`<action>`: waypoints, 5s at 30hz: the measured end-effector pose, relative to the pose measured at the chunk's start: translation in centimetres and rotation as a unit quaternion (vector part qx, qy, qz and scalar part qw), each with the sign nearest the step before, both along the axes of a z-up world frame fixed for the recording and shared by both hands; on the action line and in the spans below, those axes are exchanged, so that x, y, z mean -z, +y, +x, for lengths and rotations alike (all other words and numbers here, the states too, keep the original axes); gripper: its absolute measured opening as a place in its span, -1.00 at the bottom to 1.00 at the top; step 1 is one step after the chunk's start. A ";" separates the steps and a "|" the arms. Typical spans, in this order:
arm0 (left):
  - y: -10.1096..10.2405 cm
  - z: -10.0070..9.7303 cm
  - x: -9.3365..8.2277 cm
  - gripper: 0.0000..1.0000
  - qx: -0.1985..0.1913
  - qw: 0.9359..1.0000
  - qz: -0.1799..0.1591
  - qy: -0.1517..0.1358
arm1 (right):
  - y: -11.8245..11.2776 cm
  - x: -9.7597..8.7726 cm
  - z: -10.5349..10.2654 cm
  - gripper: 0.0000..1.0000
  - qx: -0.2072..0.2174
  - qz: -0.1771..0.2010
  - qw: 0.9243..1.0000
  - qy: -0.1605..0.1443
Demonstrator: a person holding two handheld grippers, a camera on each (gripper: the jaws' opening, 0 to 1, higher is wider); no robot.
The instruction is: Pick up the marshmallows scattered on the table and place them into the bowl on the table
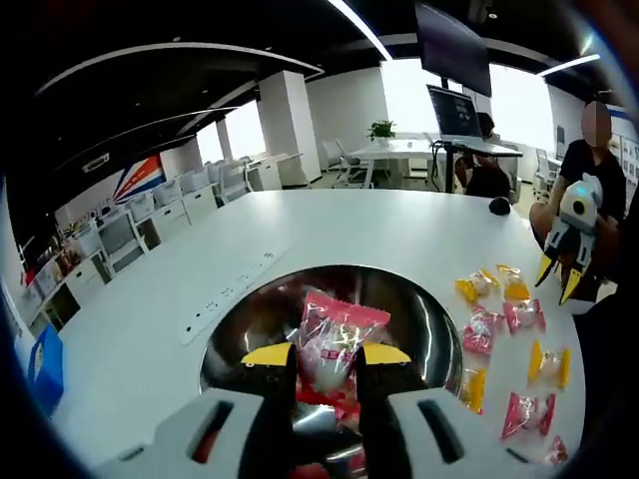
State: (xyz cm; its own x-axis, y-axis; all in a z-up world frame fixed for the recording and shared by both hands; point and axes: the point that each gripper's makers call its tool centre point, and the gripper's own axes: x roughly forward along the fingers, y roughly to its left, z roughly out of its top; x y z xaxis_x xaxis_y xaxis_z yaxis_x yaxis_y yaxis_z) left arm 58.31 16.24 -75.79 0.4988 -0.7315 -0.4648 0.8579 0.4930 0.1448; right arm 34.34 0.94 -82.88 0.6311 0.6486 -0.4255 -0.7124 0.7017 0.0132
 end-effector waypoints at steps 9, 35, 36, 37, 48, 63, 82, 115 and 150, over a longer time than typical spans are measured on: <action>0.0 -0.2 0.3 -0.51 0.003 1.000 0.004 -0.001 | 0.0 0.1 0.0 -0.41 0.000 0.001 1.000 0.002; 2.0 -0.3 -0.2 0.04 -0.023 0.999 -0.026 0.006 | 1.3 0.1 0.0 -0.41 -0.010 0.006 1.000 0.003; 2.2 -0.3 -0.3 0.04 -0.023 0.999 -0.025 0.005 | 1.3 0.1 0.0 -0.41 -0.010 0.005 1.000 0.003; 2.3 -0.3 -0.4 0.04 -0.023 0.999 -0.024 0.004 | 1.3 0.1 -0.1 -0.41 -0.010 0.005 1.000 0.003; 3.3 -1.8 -1.8 0.02 -0.019 1.000 -0.020 -0.009 | 1.6 -0.1 -0.2 -0.41 -0.011 0.007 1.000 0.003; 5.9 -5.5 -3.5 0.02 -0.018 0.999 -0.036 -0.025 | 1.9 -0.6 -0.1 -0.41 -0.015 0.004 1.000 -0.002; 10.1 -9.7 -3.7 0.03 -0.034 0.997 -0.058 -0.044 | 2.5 -0.7 0.2 -0.41 -0.019 0.002 1.000 -0.003; 15.0 -18.7 -1.5 0.05 -0.098 0.986 -0.113 -0.071 | 3.4 -1.0 1.4 -0.42 -0.024 0.002 1.000 -0.011; 14.3 -21.4 -0.3 0.02 -0.097 0.984 -0.134 -0.061 | 2.4 -2.1 1.9 -0.43 -0.008 0.009 1.000 -0.025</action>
State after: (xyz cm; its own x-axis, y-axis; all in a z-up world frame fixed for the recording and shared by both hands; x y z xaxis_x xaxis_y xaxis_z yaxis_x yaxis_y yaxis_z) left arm 36.86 30.50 -75.46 0.6814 -0.7054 -0.1953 0.7282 0.6803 0.0832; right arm 36.23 3.31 -80.73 0.6416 0.6652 -0.3819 -0.7229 0.6909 -0.0111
